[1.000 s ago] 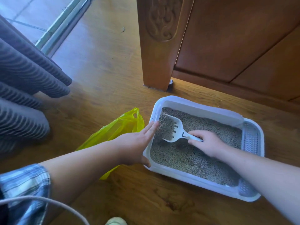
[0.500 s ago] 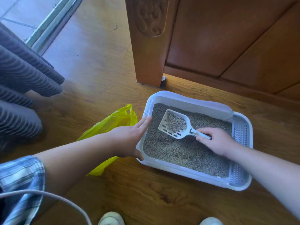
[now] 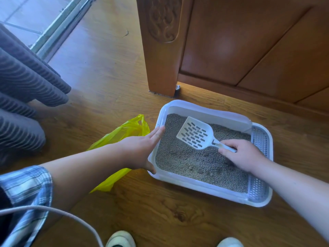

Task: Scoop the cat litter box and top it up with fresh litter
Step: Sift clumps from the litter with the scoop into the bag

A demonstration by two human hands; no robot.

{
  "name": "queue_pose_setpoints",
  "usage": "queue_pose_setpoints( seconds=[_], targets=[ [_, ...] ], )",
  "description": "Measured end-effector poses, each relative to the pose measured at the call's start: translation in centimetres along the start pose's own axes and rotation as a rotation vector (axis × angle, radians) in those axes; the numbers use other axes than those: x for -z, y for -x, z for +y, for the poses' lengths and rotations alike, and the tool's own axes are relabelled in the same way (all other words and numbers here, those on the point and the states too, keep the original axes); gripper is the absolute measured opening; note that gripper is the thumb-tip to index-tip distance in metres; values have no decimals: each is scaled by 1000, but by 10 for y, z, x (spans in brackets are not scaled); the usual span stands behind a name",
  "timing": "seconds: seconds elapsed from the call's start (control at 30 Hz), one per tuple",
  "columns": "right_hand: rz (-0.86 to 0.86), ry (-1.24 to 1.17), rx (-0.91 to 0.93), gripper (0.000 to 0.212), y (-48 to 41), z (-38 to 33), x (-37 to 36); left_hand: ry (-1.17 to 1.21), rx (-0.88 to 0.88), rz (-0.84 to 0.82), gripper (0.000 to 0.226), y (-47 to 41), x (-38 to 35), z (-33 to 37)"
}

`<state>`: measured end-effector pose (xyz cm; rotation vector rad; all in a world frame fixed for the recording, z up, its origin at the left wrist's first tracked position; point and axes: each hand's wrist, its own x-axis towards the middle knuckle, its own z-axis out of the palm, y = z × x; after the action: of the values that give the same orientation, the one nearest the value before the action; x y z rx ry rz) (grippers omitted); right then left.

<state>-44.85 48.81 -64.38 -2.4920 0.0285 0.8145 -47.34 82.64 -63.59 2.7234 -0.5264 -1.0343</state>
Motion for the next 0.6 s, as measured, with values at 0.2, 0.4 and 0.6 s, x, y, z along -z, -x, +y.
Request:
queue_pose_setpoints(
  seconds=[0.2, 0.4, 0.6],
  targets=[
    [-59, 286, -57, 12, 0, -4, 13, -8, -1, -2, 142, 0, 1, 2],
    [-145, 750, -163, 22, -1, -15, 68, -163, 2, -33, 136, -2, 3, 16],
    [-143, 927, -257, 24, 6, -13, 79, -329, -222, 152, 89, -7, 10, 46]
  ],
)
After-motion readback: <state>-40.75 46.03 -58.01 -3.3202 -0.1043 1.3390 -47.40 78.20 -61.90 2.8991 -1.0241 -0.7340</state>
